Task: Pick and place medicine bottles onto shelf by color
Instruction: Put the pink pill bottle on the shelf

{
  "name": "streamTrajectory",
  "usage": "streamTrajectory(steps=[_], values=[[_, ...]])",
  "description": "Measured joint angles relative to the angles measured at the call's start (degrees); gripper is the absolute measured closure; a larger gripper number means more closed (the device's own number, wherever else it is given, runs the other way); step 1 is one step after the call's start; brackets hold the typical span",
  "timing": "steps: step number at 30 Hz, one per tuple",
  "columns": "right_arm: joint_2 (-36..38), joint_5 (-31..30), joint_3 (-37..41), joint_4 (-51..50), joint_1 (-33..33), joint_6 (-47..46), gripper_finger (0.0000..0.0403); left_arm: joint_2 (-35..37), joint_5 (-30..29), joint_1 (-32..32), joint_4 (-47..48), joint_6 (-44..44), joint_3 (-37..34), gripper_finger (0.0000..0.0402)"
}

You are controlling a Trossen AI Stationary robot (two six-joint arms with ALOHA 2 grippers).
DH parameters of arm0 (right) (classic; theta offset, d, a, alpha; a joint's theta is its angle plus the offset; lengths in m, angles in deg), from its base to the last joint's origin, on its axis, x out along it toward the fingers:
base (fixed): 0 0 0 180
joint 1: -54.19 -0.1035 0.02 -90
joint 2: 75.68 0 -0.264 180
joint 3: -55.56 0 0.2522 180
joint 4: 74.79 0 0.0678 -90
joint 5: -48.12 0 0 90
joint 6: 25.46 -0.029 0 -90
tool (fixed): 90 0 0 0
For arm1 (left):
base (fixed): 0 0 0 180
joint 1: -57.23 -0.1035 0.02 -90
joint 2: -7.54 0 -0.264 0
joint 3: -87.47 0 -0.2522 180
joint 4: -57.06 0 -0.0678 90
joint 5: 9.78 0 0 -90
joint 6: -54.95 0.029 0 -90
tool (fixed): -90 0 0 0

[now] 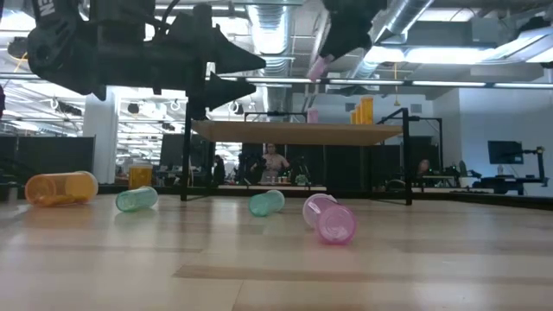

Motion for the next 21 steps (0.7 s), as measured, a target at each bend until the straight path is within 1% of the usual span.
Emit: streamTrajectory(steps=[2, 4, 10, 12, 17, 21], values=[[-3.17, 1.59, -4.32, -5.25, 0.98, 0.3, 0.0269, 0.0, 0.42, 0.0, 0.25, -0.53, 0.6, 0.0129], [-6.89, 1.93, -8.89, -8.75, 1.59, 1.29, 0.0269, 0.0, 1.09, 0.0, 1.28, -0.57, 1.5, 0.0129], [-17.84, 2.12, -23.15, -22.86, 3.09, 2.22, 0.0269, 0.0, 3.37, 0.0, 10.24, -0.46, 5.18, 0.0129], [-21.05, 2.13, -26.81, -26.2, 3.57, 2.74, 0.0269, 0.0, 3.69, 0.0, 13.25, -0.42, 6.29, 0.0129], [-26.63, 2.11, -32.92, -31.58, 5.22, 3.47, 0.0269, 0.0, 3.84, 0.04, 20.49, 0.57, 8.81, 0.0129], [-29.38, 2.8, -34.91, -32.98, 6.52, 3.58, 0.0269, 0.0, 4.71, 0.04, 21.57, 0.48, 9.34, 0.0129]])
